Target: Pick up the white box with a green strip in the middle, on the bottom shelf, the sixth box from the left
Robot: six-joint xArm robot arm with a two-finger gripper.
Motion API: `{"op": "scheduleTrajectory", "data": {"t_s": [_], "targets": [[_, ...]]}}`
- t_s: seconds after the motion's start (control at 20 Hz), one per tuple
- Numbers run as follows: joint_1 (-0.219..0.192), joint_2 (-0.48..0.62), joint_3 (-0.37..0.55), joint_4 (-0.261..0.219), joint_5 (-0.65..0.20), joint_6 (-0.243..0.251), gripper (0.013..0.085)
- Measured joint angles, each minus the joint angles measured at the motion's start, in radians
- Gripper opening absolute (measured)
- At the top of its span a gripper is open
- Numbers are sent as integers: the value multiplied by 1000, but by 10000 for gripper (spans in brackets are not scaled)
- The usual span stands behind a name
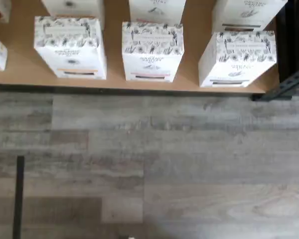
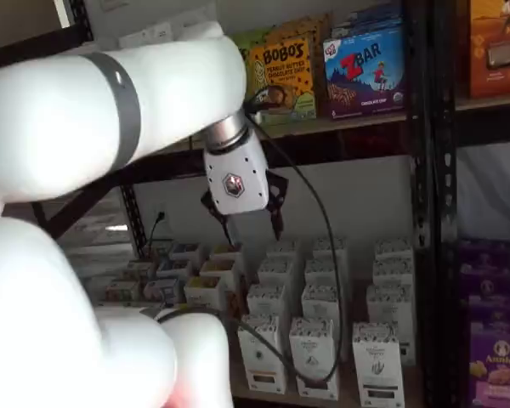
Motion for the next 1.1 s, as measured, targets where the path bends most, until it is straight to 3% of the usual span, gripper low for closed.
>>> {"op": "scheduleTrajectory", "data": {"t_s": [0.25, 0.55, 0.9, 1.05, 1.1], "targets": [[-84, 165, 100, -3, -233, -71, 850], [-166, 396, 121, 58, -504, -189, 850], [-206, 695, 42, 93, -690, -265, 850], [-212, 837, 0, 83, -790, -265, 850], [-210, 880, -12, 102, -829, -282, 850]]}}
